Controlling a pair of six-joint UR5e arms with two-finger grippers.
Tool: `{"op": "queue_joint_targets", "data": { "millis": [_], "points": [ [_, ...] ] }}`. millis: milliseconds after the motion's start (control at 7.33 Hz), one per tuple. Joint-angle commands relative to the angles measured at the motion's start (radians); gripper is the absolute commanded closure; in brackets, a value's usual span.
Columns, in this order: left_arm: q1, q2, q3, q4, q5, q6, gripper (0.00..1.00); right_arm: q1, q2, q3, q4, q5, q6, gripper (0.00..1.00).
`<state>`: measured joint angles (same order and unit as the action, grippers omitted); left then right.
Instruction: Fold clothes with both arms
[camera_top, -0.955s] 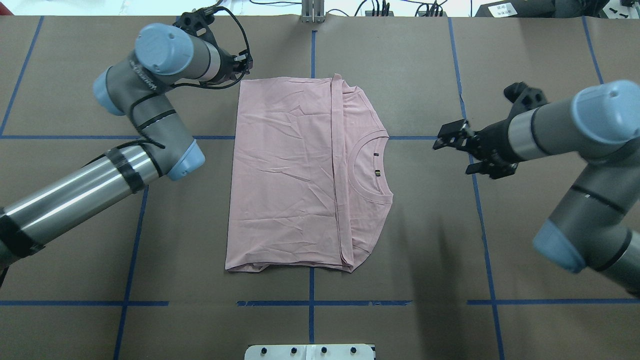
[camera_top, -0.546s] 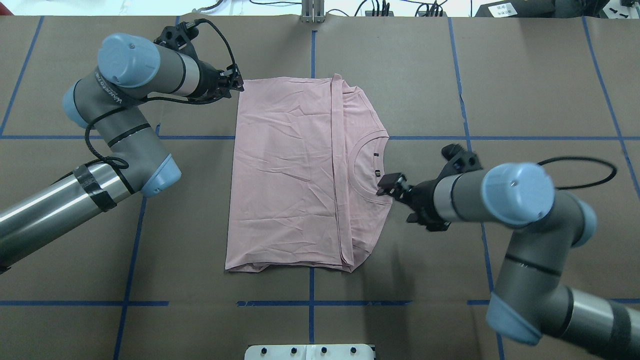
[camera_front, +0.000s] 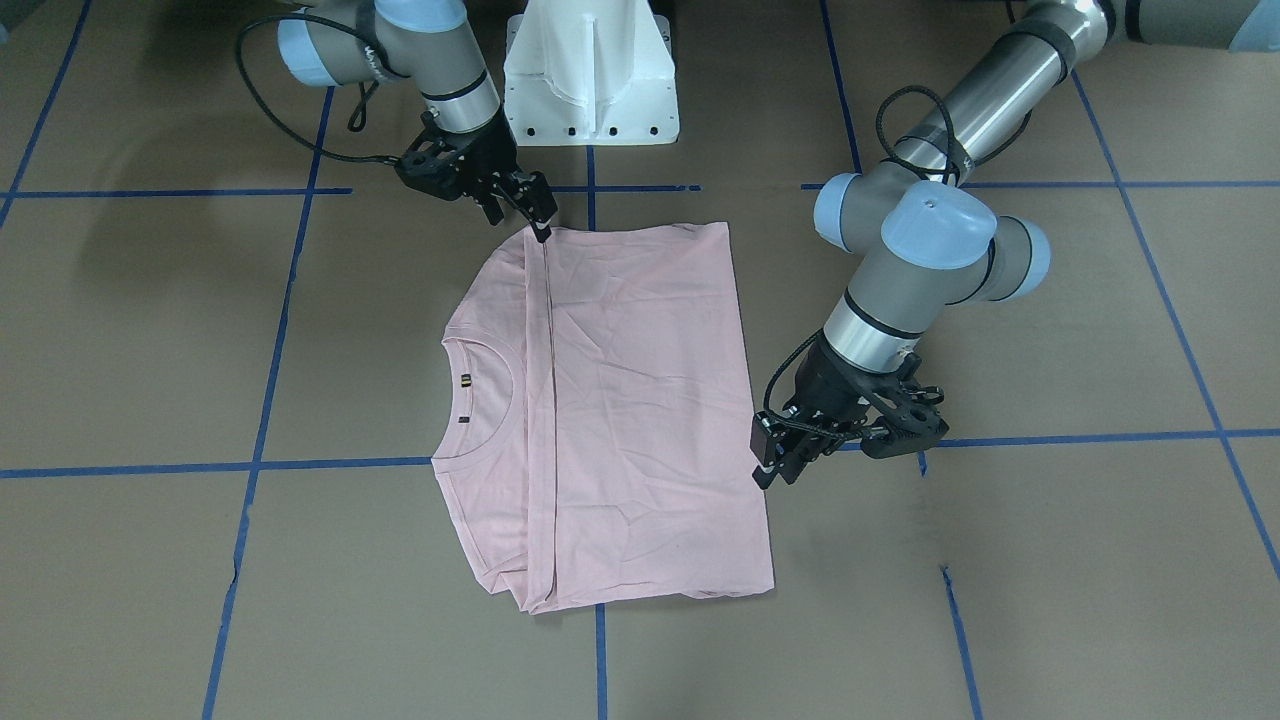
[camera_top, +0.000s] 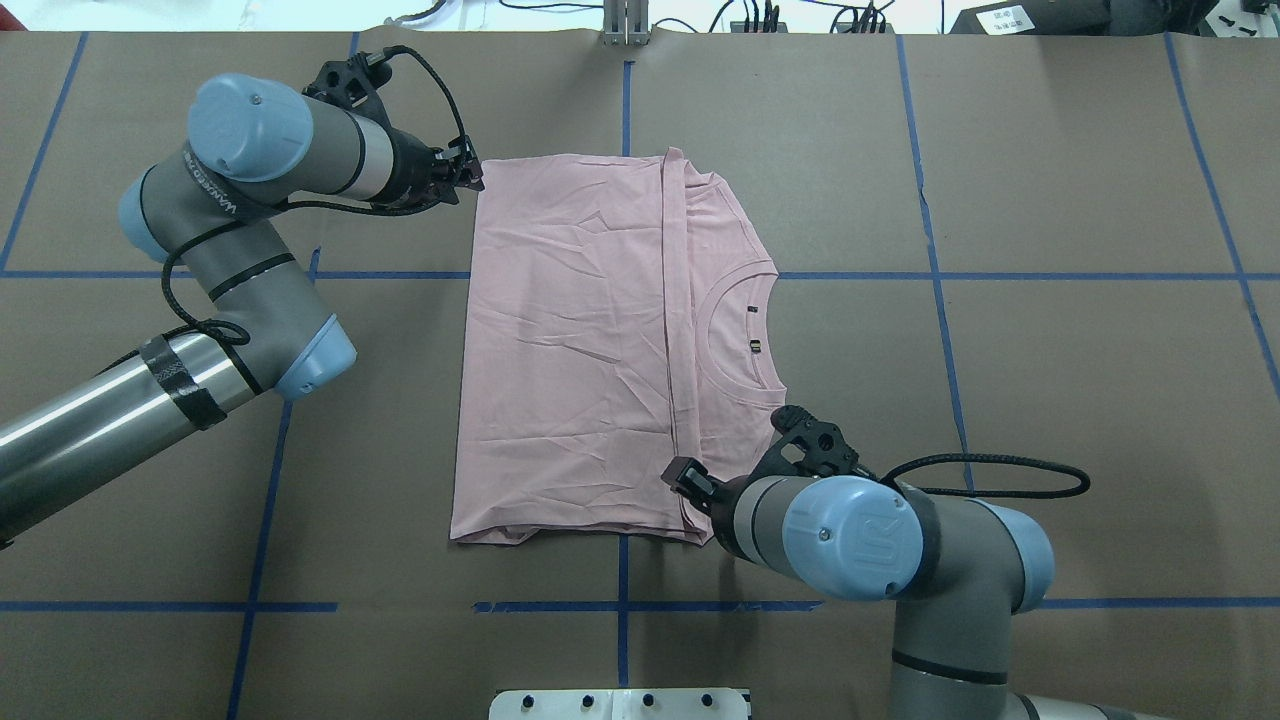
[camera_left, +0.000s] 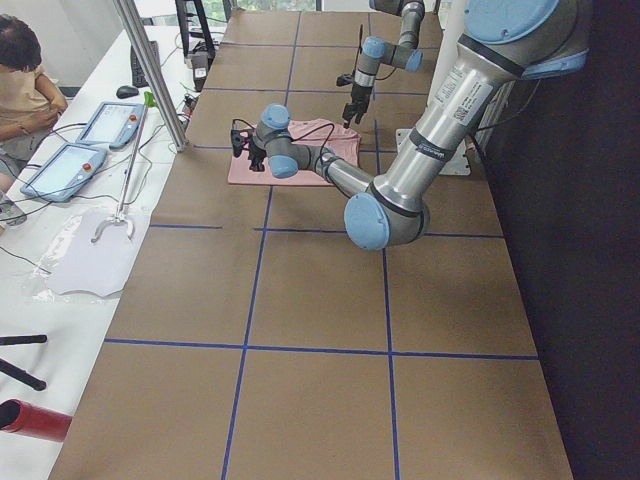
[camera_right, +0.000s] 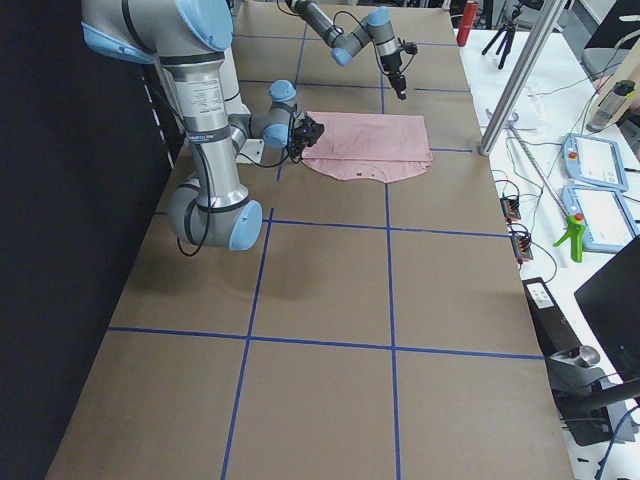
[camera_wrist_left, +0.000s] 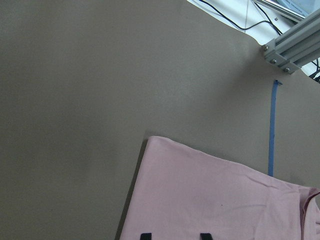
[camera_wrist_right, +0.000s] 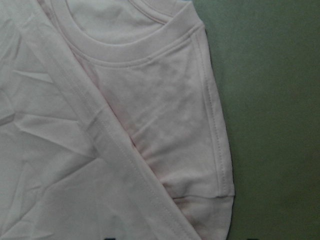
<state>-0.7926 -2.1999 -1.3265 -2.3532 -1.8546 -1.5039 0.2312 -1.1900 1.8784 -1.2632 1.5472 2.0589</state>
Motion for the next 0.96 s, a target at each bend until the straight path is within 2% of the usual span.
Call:
{"op": "queue_joint_targets", "data": {
  "millis": [0, 273, 409, 546, 682, 819],
  "points": [
    [0.001, 0.0, 0.001, 0.0, 0.0, -0.006, 0.57, -0.012, 0.024, -0.037, -0.013, -0.019, 0.006, 0.15],
    [0.003, -0.001, 0.0, 0.0, 0.0, -0.024, 0.57, -0.016, 0.023, -0.056, -0.015, -0.022, 0.006, 0.21],
    [0.003, -0.001, 0.0, 0.0, 0.0, -0.024, 0.57, -0.018, 0.023, -0.064, -0.015, -0.022, 0.007, 0.31],
    [0.003, -0.001, -0.002, 0.0, 0.002, -0.024, 0.57, -0.018, 0.023, -0.065, -0.015, -0.022, 0.007, 0.49],
    [0.003, -0.001, -0.002, 0.0, 0.002, -0.024, 0.57, -0.018, 0.023, -0.064, -0.015, -0.022, 0.007, 0.95],
    [0.003, -0.001, -0.002, 0.0, 0.002, -0.025, 0.57, -0.016, 0.023, -0.061, -0.015, -0.021, 0.004, 1.0]
  ]
}}
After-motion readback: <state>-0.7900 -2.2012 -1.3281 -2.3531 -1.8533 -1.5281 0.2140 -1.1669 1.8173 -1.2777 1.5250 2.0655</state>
